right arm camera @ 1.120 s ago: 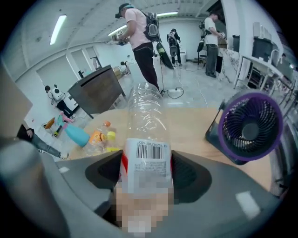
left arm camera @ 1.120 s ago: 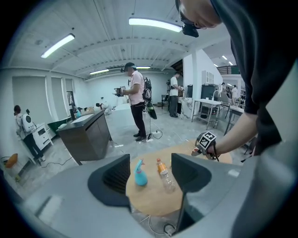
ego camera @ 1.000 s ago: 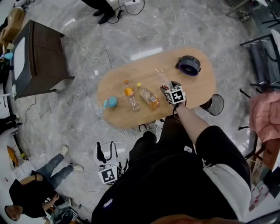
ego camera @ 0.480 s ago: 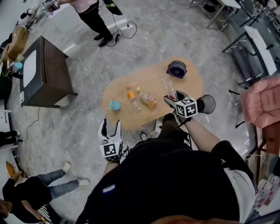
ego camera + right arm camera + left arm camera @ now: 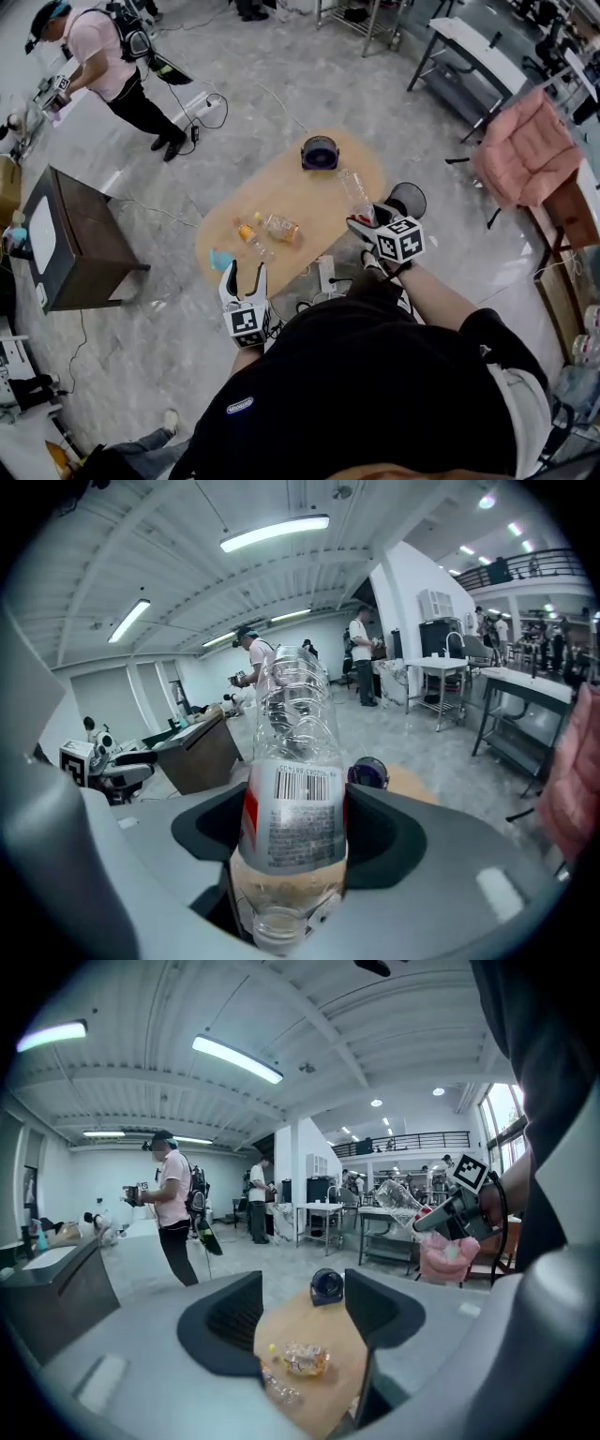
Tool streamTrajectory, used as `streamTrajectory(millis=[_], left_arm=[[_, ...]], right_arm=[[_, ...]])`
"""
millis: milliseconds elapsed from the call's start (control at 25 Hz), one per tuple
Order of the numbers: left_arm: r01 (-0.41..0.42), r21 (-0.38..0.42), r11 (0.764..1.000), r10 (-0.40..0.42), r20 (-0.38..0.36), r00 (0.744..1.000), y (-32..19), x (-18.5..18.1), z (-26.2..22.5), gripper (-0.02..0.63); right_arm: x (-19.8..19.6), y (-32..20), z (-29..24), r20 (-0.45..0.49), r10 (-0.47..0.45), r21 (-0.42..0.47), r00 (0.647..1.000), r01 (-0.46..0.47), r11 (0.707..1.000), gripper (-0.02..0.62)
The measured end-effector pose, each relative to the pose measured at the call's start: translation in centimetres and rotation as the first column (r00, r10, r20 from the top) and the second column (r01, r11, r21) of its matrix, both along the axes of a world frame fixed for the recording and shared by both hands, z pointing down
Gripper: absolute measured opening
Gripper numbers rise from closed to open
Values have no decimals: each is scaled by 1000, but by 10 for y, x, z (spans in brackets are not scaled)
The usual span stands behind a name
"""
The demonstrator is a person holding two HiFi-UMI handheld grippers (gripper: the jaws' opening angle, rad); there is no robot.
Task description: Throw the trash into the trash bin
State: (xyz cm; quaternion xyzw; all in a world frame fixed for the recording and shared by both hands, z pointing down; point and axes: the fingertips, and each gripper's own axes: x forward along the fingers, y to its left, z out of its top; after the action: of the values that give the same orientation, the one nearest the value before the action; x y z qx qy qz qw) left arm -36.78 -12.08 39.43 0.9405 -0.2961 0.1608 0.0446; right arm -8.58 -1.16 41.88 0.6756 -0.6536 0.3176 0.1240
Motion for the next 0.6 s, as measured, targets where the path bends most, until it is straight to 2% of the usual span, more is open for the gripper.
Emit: streamTrajectory(millis=[160,360,600], left_arm=[[-64,-16,998,64,-7,998,18,32,7,274],[-113,-9,994,113,2,994,33,80,2,273],[-140,-13,990,140,70,988,58,142,5,273]], right_arm=[[25,47,3,1,79,-17,997,-79,997,331],[62,91,3,10,134,-18,991,-134,991,331],[117,126,10,58,164,5,985,-164,986,331]])
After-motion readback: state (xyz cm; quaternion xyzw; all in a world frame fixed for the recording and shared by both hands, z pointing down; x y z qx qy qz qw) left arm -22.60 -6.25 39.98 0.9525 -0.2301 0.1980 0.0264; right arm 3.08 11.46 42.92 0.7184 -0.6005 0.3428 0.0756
